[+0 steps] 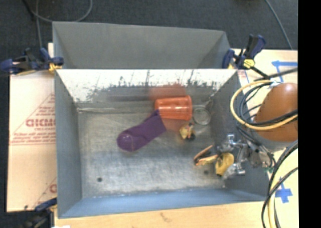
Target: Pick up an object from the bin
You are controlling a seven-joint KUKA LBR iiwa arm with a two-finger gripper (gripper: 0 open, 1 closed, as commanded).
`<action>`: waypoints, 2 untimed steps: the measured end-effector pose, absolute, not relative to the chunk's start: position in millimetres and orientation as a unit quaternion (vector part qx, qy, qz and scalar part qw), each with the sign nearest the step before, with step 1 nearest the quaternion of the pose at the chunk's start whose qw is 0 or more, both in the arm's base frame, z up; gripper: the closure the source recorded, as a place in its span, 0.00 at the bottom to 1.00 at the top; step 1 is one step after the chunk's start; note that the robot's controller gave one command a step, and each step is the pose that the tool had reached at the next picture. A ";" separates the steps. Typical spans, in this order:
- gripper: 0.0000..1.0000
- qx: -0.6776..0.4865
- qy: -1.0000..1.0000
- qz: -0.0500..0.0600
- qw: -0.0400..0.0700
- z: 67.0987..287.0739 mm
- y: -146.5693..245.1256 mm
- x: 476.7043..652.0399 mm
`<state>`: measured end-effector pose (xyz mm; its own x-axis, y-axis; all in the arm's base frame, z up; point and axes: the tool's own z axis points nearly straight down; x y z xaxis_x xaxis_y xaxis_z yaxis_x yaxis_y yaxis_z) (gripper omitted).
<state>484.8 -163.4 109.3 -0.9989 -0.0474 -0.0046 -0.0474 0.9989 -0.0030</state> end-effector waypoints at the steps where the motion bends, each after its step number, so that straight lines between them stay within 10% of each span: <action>1: 1.00 -0.025 1.000 -0.001 0.002 108.2 -163.4 484.8; 2: 1.00 -0.024 1.000 -0.001 0.000 111.6 -163.2 483.9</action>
Offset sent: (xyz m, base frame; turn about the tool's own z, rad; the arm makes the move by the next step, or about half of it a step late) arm 0.0004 0.0001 0.0374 0.0000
